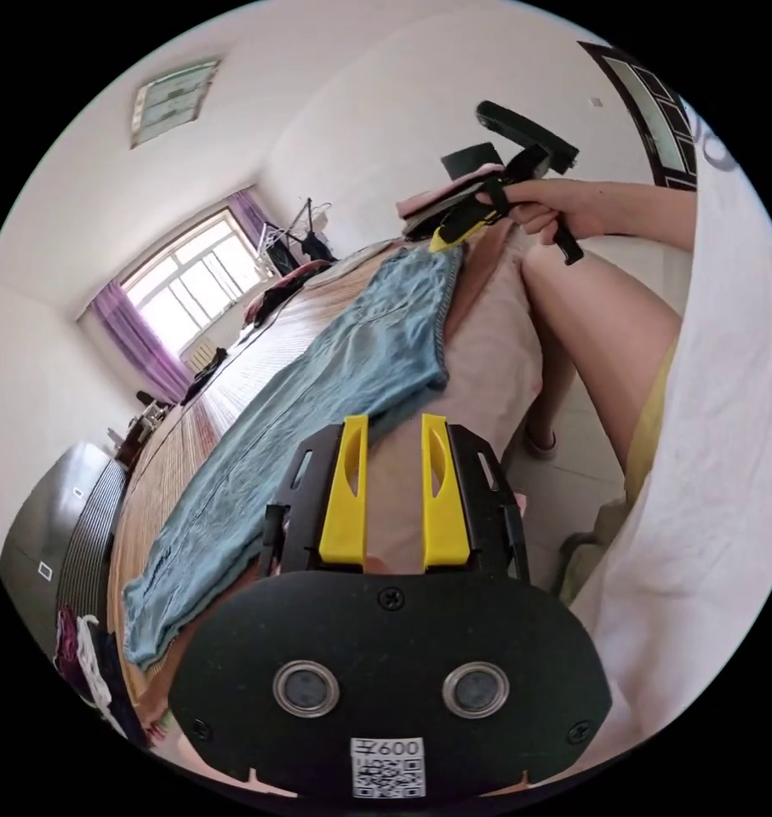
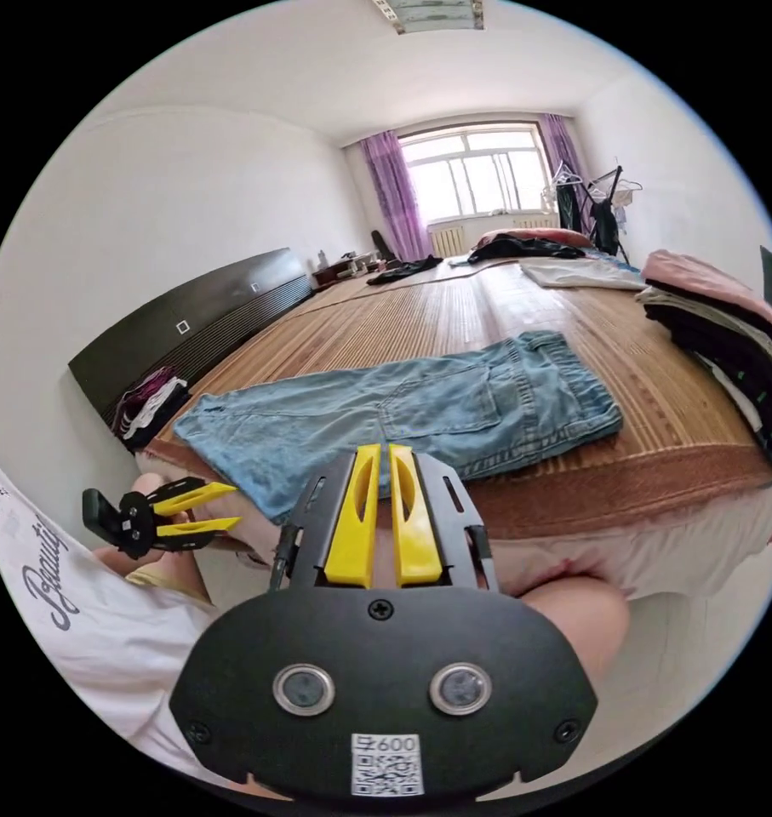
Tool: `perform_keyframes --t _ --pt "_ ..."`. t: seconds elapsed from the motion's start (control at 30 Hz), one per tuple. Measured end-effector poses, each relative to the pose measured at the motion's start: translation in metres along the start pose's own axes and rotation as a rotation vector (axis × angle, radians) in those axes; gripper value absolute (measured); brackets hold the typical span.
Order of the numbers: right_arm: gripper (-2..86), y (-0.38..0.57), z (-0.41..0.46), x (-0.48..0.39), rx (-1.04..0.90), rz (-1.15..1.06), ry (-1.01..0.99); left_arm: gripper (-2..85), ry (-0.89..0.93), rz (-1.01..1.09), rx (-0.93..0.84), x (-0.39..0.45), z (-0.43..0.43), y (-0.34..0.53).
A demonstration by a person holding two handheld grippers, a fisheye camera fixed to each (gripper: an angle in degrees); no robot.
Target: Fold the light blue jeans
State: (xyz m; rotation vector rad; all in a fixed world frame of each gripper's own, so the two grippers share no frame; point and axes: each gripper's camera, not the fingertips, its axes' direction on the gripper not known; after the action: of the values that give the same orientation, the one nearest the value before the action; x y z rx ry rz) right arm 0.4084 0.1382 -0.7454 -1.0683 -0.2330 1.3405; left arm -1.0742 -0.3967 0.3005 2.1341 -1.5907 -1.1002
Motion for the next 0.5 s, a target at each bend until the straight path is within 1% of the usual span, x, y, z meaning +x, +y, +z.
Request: perform_keyframes --t 0.1,0.13,0.17,0.2,0.27,0.3,0.37,0.43,0.5 --pt "4.6 0.039 0.049 0.041 -0.041 -0.068 -0.064 6.2 -0.087 0.042 -0.007 0.024 0.009 0.001" --pt "4.8 0.052 0.067 0.05 -0.063 -0.145 -0.081 5.2 -0.114 0.037 -0.003 0.029 0.011 0.003" --pt "5.1 0.064 0.085 0.05 -0.097 -0.244 -0.067 4.1 -0.101 0.017 -0.009 0.028 0.015 0.006" --pt "5.1 0.071 0.095 0.049 -0.109 -0.293 -0.043 3.8 -0.086 0.004 -0.014 0.027 0.017 0.008" --pt "4.8 0.106 0.14 0.038 -0.164 -0.488 0.08 2.7 -0.058 -0.065 -0.056 0.014 0.029 0.02" --pt "4.7 0.116 0.152 0.036 -0.171 -0.53 0.122 2.5 -0.053 -0.082 -0.063 0.01 0.031 0.024" --pt "4.4 0.155 0.196 0.043 -0.145 -0.669 0.275 2.0 -0.042 -0.166 -0.056 -0.005 0.035 0.042" --pt "4.1 0.171 0.227 0.064 -0.123 -0.701 0.368 1.7 -0.029 -0.224 -0.046 -0.016 0.037 0.055" --pt "3.8 0.177 0.257 0.094 -0.126 -0.693 0.393 1.5 -0.013 -0.265 -0.036 -0.023 0.039 0.068"
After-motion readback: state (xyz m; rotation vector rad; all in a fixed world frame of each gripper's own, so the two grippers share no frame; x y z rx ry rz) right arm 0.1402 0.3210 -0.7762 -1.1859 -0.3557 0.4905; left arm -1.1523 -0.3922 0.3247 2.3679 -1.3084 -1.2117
